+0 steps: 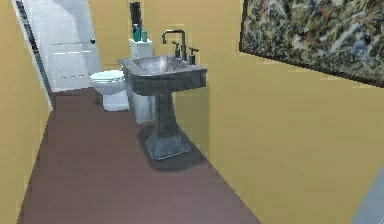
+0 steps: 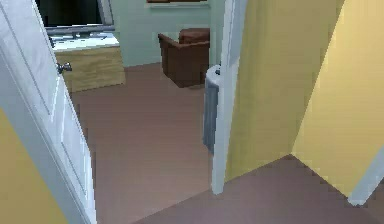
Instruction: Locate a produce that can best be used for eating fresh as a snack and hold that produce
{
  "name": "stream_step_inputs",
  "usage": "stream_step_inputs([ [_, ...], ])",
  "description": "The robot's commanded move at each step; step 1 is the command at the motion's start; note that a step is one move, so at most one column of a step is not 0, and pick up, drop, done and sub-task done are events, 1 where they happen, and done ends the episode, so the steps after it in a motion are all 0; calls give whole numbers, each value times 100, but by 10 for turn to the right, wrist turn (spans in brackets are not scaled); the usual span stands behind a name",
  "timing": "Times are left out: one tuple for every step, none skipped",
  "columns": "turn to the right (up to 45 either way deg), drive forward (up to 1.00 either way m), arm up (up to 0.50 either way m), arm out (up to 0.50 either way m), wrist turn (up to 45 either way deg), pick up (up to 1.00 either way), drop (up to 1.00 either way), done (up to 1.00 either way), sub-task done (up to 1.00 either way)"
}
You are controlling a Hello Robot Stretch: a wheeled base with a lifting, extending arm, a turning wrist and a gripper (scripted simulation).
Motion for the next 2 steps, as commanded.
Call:
stream_step_inputs([
  [0,10,0,0,0,0,0,0,0],
  [-240,0,0,0,0,0,0,0,0],
])
